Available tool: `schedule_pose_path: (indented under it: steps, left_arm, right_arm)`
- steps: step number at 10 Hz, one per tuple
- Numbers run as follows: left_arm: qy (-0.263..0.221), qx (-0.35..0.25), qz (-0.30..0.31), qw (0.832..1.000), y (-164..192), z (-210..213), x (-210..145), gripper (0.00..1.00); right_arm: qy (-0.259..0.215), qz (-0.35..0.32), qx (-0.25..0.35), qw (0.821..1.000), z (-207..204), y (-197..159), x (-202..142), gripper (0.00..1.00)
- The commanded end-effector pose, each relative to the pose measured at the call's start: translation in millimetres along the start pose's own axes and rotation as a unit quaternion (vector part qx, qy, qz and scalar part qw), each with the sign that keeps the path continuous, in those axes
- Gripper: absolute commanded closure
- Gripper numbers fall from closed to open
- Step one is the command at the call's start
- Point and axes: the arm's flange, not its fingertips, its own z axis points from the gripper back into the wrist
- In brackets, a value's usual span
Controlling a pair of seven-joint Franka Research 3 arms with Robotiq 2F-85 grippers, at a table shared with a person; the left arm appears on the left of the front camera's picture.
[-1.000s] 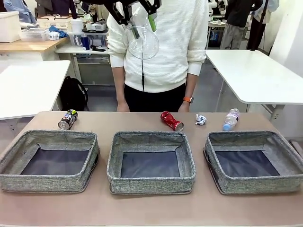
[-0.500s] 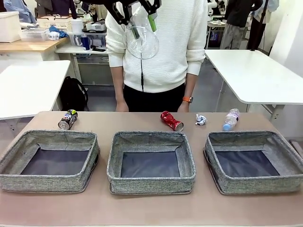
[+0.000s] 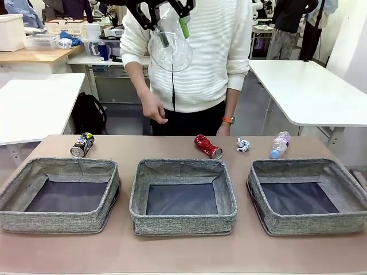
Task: Sort the waste into the appropriate baskets.
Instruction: Place the picked waste into the Fabric basket indicated by the person.
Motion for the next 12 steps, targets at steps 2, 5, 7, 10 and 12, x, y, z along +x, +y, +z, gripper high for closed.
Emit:
schedule_pose_path:
  steps: [2,5,7,10,12]
  left_arm:
    - [-0.008,0.005,-0.002,1.0,0,1,-3,0.53]
    - [-0.008,0.005,-0.002,1.0,0,1,-3,0.53]
    - [-0.008,0.005,-0.002,1.0,0,1,-3,0.53]
    - [-0.008,0.005,-0.002,1.0,0,1,-3,0.53]
    - [-0.002,0.0,-0.002,1.0,24,-35,-13,0.53]
  right_arm:
    - [-0.004,0.012,0.012,1.0,-2,0,-1,0.0]
    - [-0.004,0.012,0.012,1.0,-2,0,-1,0.0]
    - [-0.004,0.012,0.012,1.0,-2,0,-1,0.0]
    - [-0.004,0.012,0.012,1.0,-2,0,-1,0.0]
    - [-0.004,0.012,0.012,1.0,-2,0,-1,0.0]
